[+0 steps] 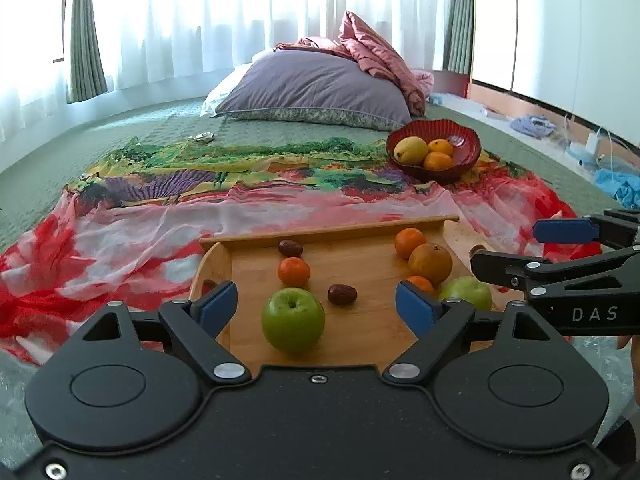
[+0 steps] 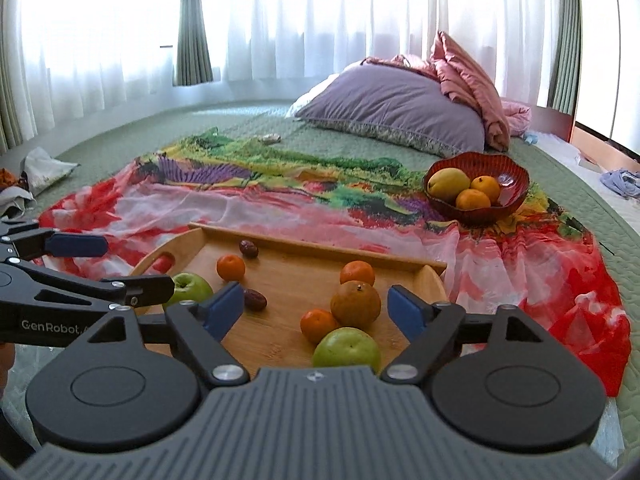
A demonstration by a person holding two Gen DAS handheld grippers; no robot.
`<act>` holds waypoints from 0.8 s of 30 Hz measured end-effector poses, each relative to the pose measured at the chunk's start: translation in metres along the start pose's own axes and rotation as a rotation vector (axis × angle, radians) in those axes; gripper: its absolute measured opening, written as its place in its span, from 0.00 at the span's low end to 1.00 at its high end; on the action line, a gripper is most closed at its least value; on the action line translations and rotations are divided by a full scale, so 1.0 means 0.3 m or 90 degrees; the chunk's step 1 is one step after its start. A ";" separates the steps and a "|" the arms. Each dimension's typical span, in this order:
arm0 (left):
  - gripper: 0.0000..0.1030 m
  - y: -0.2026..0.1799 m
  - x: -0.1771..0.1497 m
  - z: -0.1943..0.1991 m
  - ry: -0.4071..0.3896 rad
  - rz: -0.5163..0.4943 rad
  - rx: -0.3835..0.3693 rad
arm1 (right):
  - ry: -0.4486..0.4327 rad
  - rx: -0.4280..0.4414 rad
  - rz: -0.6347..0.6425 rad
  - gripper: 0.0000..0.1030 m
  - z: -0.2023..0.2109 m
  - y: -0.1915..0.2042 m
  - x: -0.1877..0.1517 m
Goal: Organize fruits
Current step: 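Withdraw both open tools back from the tray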
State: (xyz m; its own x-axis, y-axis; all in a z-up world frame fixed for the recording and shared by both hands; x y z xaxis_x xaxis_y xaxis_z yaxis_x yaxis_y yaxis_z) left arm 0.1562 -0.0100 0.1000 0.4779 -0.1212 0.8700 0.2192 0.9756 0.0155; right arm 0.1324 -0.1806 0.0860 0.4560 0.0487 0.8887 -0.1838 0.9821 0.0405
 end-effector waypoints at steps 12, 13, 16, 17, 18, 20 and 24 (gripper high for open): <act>0.90 0.014 -0.118 0.086 -0.027 0.021 0.020 | -0.037 -0.020 0.013 0.97 0.076 0.007 -0.082; 0.91 0.014 -0.129 0.088 -0.027 0.020 0.022 | -0.041 -0.022 0.018 0.97 0.081 0.009 -0.091; 0.91 0.017 -0.168 0.091 -0.021 0.026 0.027 | -0.048 -0.028 0.025 0.99 0.094 0.017 -0.120; 0.91 0.018 -0.180 0.089 -0.019 0.028 0.029 | -0.048 -0.029 0.026 0.99 0.095 0.020 -0.129; 0.91 0.017 -0.193 0.087 -0.019 0.029 0.033 | -0.049 -0.031 0.026 1.00 0.096 0.024 -0.141; 0.92 0.020 -0.217 0.083 -0.018 0.029 0.042 | -0.052 -0.035 0.028 1.00 0.097 0.029 -0.164; 0.93 0.021 -0.270 0.071 -0.012 0.030 0.058 | -0.048 -0.040 0.022 1.00 0.088 0.035 -0.214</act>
Point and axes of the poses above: each gripper's, at about its wrist camera, not at the fingertips, and z roughly against the way its jaws point, y to its left, x to its top, the point moved 4 cm from there along -z, roughly the way its jaws point, and after that the axes turned 5 degrees about -y, right-handed, at the moved point
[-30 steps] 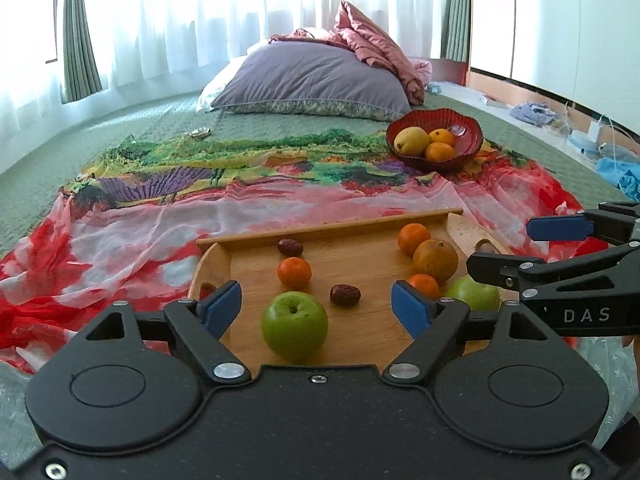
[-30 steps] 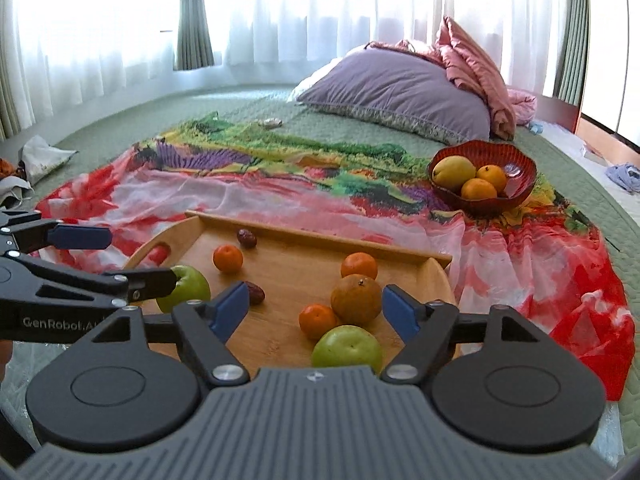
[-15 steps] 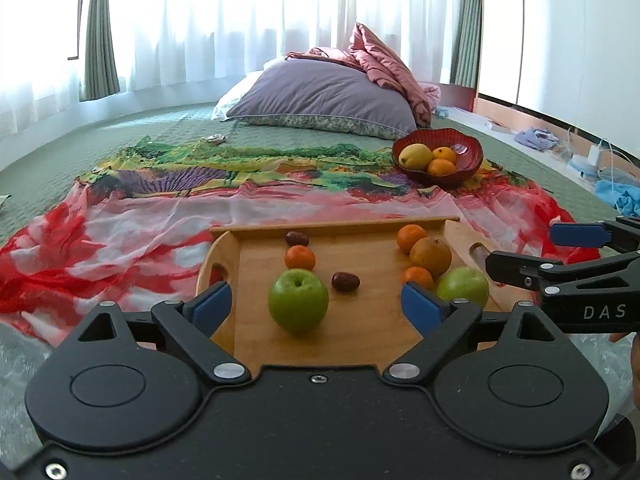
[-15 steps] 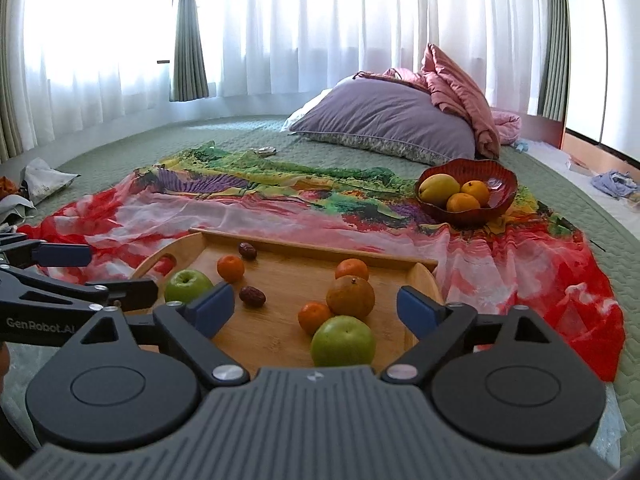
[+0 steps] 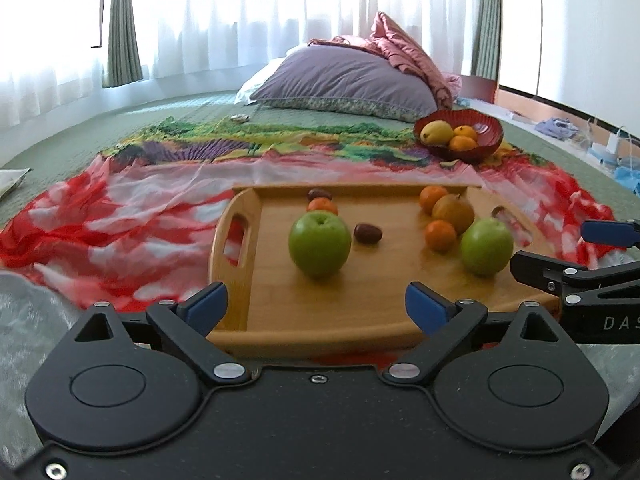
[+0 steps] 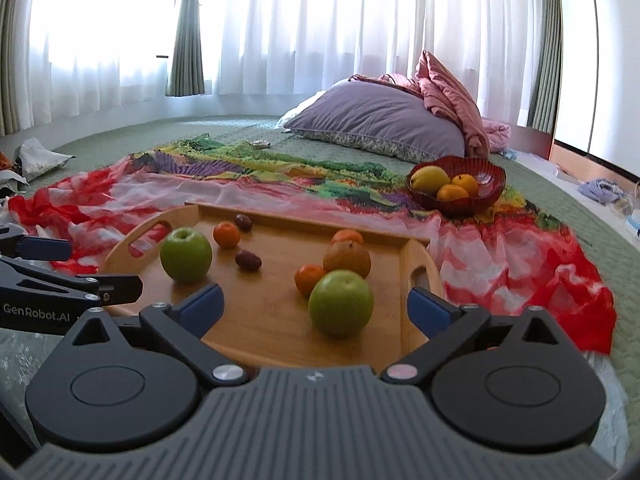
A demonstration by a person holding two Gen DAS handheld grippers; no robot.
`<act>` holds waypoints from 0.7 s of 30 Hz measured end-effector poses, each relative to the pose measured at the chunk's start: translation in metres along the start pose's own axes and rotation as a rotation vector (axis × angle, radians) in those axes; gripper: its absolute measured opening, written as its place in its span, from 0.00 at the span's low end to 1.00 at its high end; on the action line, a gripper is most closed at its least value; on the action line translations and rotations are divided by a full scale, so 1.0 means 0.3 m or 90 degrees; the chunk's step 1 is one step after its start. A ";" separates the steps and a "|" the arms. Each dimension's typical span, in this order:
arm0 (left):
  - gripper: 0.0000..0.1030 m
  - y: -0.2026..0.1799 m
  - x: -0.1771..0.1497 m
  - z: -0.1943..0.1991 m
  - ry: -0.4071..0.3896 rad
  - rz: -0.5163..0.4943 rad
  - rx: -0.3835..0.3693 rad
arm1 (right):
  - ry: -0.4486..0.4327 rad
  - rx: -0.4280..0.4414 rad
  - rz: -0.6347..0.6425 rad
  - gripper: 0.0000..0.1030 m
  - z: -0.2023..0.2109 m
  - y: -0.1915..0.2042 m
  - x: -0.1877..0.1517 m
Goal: Organize fruits
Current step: 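Withdraw both open tools back from the tray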
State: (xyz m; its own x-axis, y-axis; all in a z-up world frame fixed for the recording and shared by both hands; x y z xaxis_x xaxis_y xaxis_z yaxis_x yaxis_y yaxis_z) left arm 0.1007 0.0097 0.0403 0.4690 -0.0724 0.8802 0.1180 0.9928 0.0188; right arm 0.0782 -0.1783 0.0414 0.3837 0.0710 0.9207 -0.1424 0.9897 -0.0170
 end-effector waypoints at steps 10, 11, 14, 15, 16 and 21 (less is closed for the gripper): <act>0.95 0.024 -0.100 -0.034 0.015 0.021 0.020 | -0.001 -0.021 -0.012 1.00 -0.002 0.022 -0.113; 0.96 0.026 -0.107 -0.037 0.015 0.021 0.023 | -0.003 -0.025 -0.007 1.00 -0.002 0.026 -0.124; 0.96 0.027 -0.123 -0.051 0.018 0.016 0.032 | 0.001 -0.031 0.000 1.00 -0.012 0.030 -0.145; 0.96 0.027 -0.126 -0.054 0.019 0.015 0.035 | 0.004 -0.033 -0.001 1.00 -0.016 0.029 -0.155; 0.96 0.028 -0.130 -0.057 0.020 0.014 0.037 | 0.008 -0.034 -0.002 1.00 -0.021 0.028 -0.162; 0.97 0.027 -0.153 -0.076 0.019 0.004 0.046 | 0.025 -0.041 -0.028 1.00 -0.043 0.012 -0.199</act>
Point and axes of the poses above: each gripper's, at about its wrist camera, not at the fingertips, and z roughly against the way its jaws point, y to its left, x to its top, the point moved 4 cm from there along -z, roughly the way its jaws point, and after that the axes turned 5 degrees about -y, right-handed, at the moved point
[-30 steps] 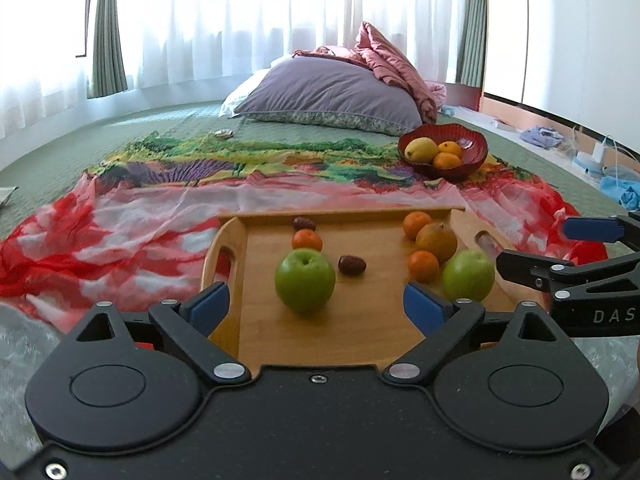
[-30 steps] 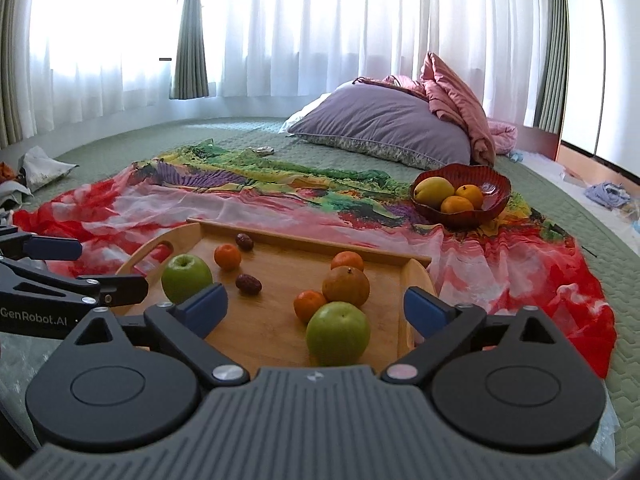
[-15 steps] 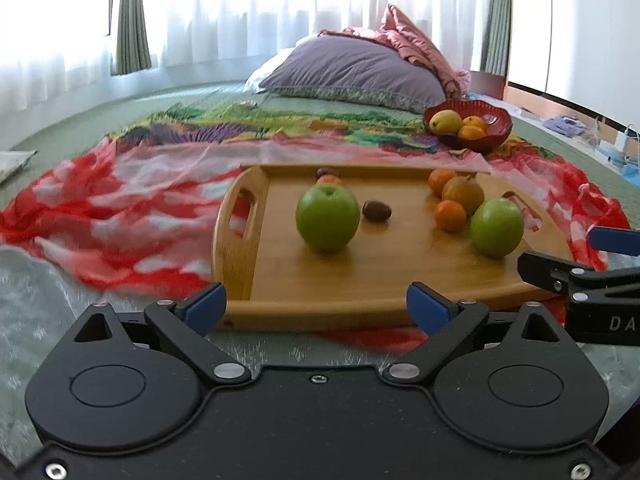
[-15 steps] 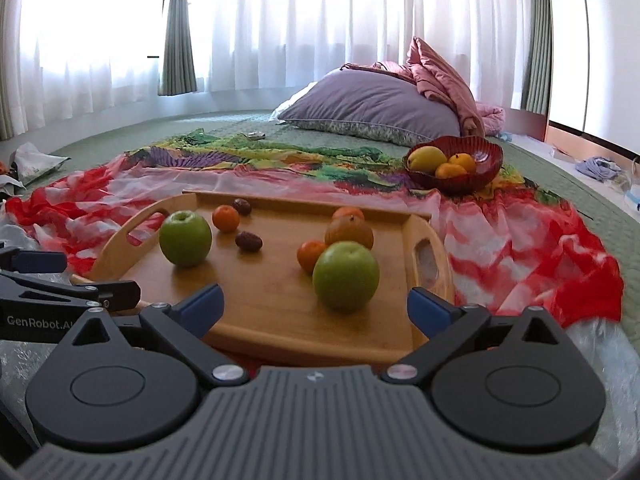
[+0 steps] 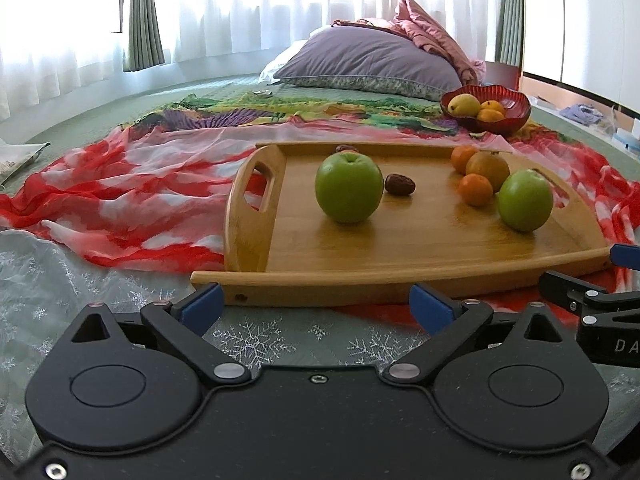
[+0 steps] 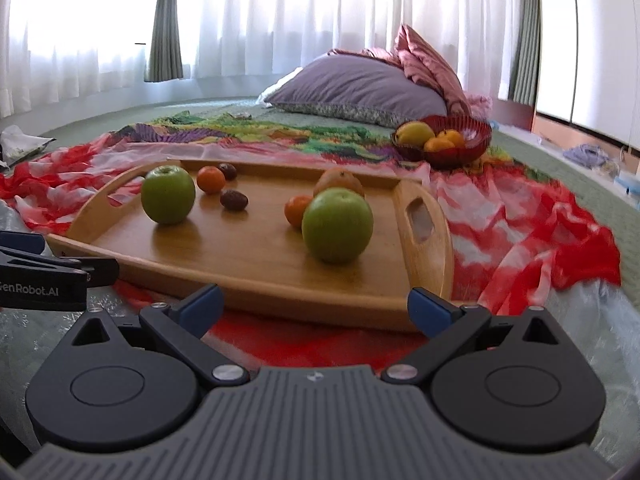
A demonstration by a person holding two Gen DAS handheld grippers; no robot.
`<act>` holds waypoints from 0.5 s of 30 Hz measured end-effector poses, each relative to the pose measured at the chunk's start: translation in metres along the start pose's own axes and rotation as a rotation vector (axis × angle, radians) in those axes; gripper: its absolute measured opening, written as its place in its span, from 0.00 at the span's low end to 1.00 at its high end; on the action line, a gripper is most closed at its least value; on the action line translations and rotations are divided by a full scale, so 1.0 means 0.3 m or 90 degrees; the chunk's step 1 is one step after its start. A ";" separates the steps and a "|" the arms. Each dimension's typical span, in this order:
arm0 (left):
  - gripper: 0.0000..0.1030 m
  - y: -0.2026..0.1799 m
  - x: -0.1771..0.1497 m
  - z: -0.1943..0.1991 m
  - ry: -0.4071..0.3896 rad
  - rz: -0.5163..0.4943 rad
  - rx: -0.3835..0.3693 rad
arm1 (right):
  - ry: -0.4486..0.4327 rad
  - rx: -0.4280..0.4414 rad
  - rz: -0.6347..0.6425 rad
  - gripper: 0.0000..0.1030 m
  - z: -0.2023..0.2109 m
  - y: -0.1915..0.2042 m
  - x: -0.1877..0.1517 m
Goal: Organize fruits
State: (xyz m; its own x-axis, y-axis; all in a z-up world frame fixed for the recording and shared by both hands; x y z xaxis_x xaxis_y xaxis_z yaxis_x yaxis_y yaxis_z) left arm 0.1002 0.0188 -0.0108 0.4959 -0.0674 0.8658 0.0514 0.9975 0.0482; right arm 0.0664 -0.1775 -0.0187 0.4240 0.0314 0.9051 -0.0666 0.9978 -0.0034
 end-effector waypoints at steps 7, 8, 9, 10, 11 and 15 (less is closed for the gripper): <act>0.99 -0.012 -0.022 -0.031 0.011 -0.010 0.008 | 0.007 -0.005 -0.021 1.00 -0.024 -0.005 -0.052; 0.99 -0.014 -0.024 -0.036 0.013 -0.011 0.008 | 0.008 -0.003 -0.021 1.00 -0.029 -0.004 -0.056; 0.99 -0.016 -0.026 -0.041 0.014 -0.011 0.008 | 0.011 -0.002 -0.021 1.00 -0.035 -0.004 -0.061; 0.99 -0.016 -0.029 -0.043 0.015 -0.011 0.008 | 0.014 -0.003 -0.021 1.00 -0.039 -0.001 -0.065; 0.99 -0.017 -0.032 -0.048 0.017 -0.011 0.009 | 0.016 -0.004 -0.021 1.00 -0.043 -0.001 -0.069; 1.00 -0.020 -0.047 -0.064 0.030 -0.007 0.011 | 0.024 -0.004 -0.017 1.00 -0.053 0.002 -0.085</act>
Point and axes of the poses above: each gripper's, at about its wrist camera, not at the fingertips, and z roughly against the way its jaws point, y to its left, x to its top, the point moved 4 cm from there along -z, roughly the way its jaws point, and after that the axes turned 5 degrees about -y, right-handed, at the moved point
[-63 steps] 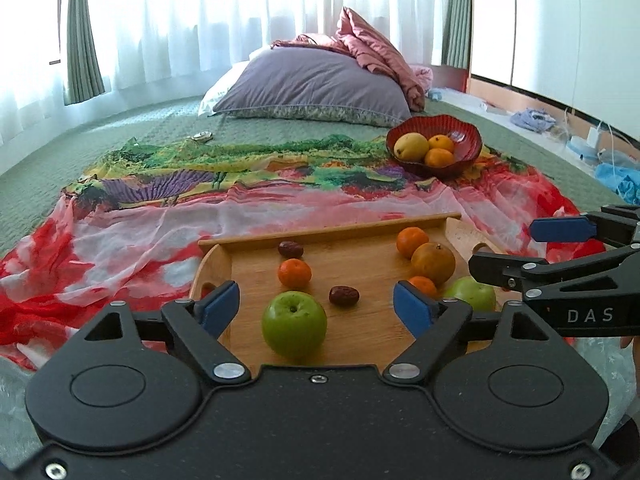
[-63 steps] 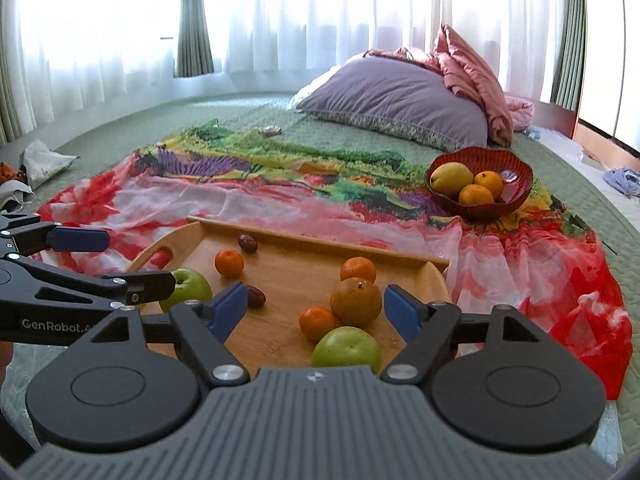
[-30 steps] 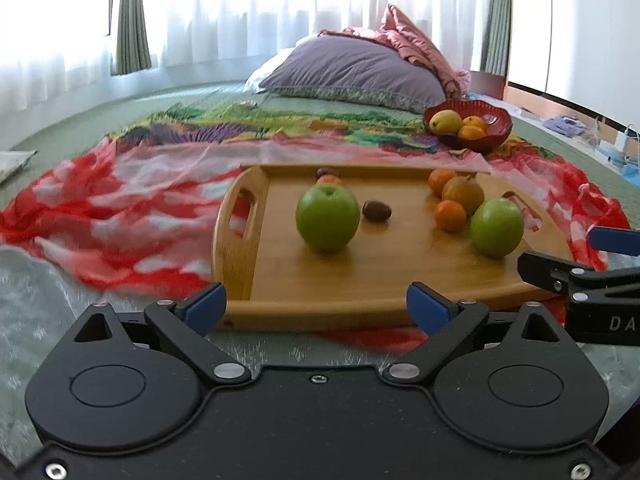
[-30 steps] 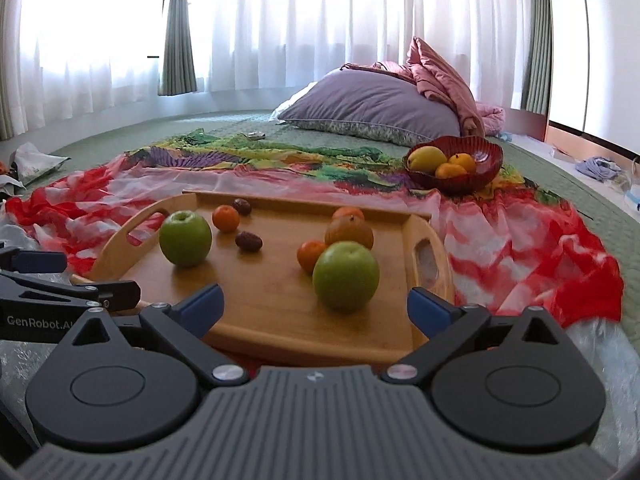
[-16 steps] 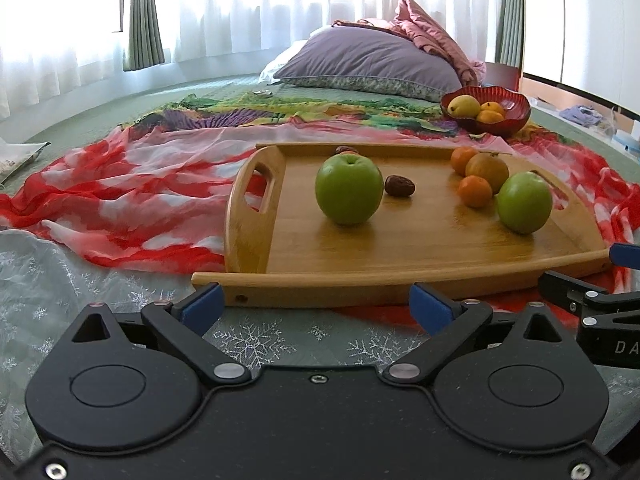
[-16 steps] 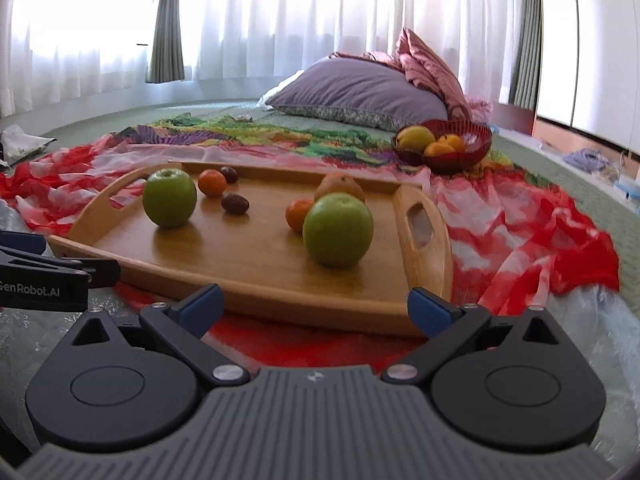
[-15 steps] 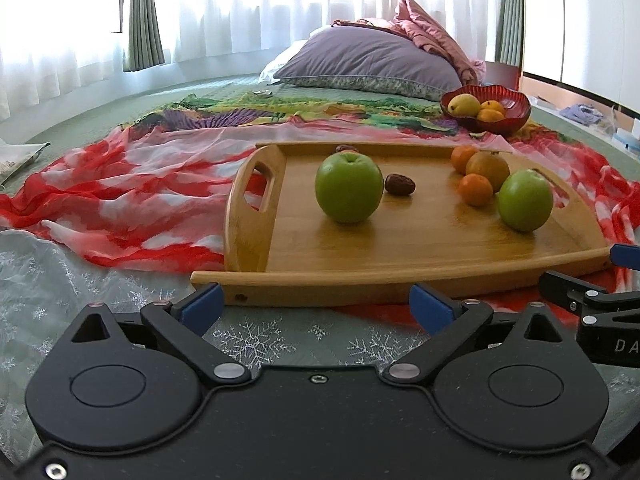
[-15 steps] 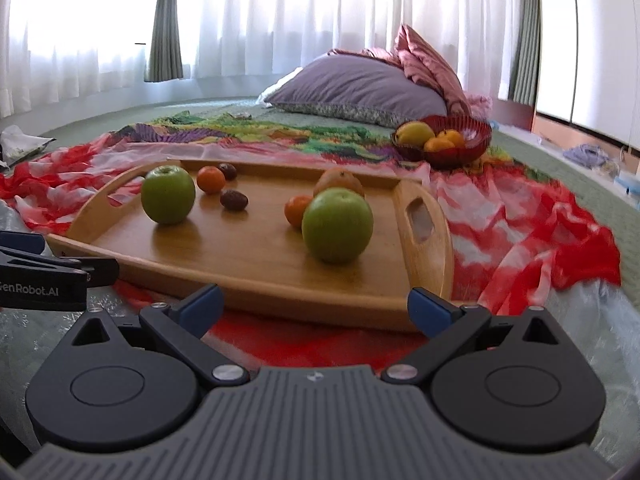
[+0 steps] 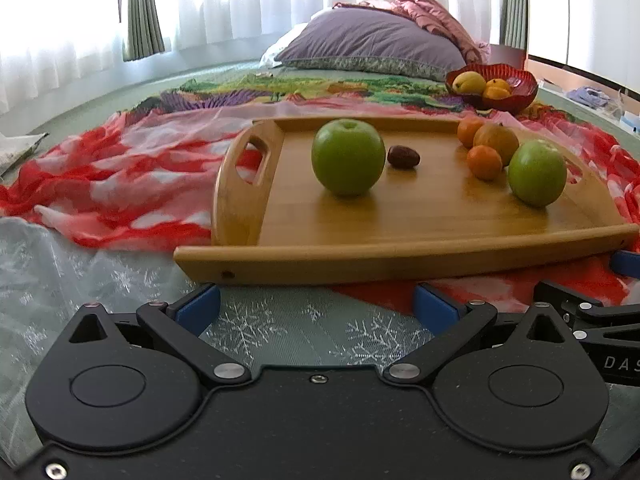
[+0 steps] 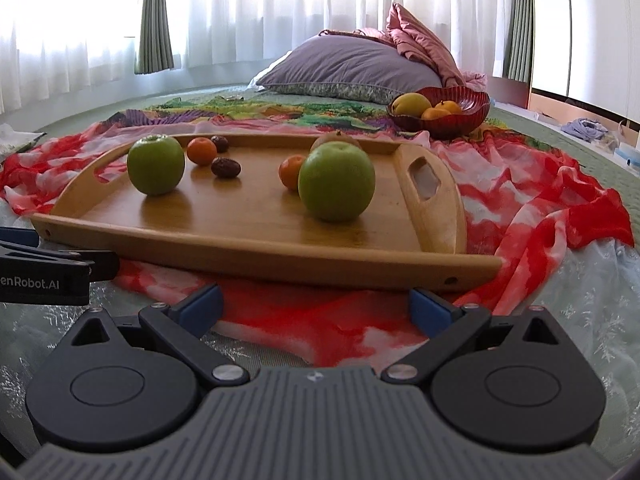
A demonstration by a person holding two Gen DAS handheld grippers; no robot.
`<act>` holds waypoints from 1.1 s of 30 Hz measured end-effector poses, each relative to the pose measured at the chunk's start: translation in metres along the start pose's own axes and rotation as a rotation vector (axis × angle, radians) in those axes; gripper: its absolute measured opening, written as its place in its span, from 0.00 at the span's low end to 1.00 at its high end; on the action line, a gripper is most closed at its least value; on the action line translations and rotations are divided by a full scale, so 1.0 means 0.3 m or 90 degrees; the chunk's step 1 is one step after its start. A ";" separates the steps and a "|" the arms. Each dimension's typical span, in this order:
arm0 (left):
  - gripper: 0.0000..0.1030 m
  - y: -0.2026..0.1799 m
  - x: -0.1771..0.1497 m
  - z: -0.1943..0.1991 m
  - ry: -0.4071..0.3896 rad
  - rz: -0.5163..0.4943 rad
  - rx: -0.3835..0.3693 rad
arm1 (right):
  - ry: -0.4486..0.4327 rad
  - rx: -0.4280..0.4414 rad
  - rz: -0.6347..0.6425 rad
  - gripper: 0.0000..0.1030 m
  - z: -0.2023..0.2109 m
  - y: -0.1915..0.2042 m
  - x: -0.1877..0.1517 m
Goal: Organize fruits
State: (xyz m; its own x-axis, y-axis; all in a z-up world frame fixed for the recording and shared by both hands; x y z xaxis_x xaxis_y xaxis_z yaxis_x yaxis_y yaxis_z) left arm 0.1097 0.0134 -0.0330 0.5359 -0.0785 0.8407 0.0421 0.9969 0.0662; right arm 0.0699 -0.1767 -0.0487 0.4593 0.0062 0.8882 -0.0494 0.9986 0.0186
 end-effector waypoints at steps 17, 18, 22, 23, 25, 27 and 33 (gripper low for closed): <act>1.00 0.004 -0.008 -0.027 0.022 0.012 0.003 | -0.008 -0.007 0.029 1.00 -0.015 0.015 -0.024; 1.00 0.006 -0.008 -0.029 0.023 0.013 0.002 | -0.006 -0.006 0.030 1.00 -0.016 0.016 -0.024; 1.00 0.008 -0.007 -0.032 0.024 0.016 0.001 | -0.006 -0.008 0.032 1.00 -0.017 0.017 -0.023; 1.00 0.008 -0.006 -0.033 0.024 0.015 0.001 | -0.006 -0.008 0.033 1.00 -0.017 0.018 -0.024; 1.00 0.007 -0.004 -0.034 0.026 0.014 0.002 | -0.003 -0.008 0.033 1.00 -0.018 0.018 -0.024; 1.00 0.007 -0.005 -0.034 0.028 0.013 0.003 | 0.000 -0.007 0.034 1.00 -0.021 0.018 -0.023; 1.00 0.005 -0.005 -0.035 0.029 0.013 0.003 | -0.003 -0.011 0.039 1.00 -0.021 0.022 -0.026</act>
State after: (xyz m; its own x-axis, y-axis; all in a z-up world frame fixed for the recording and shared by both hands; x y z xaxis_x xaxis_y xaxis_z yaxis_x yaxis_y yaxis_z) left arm 0.1178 0.0151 -0.0398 0.5743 -0.0576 0.8166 0.0270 0.9983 0.0515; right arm 0.0717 -0.1700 -0.0582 0.4514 0.0671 0.8898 -0.0614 0.9971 -0.0441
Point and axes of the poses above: each gripper's, at about its wrist camera, not at the fingertips, and z roughly against the way its jaws point, y to its left, x to its top, the point moved 4 cm from there along -z, roughly the way its jaws point, and after that the axes turned 5 degrees about -y, right-handed, at the moved point
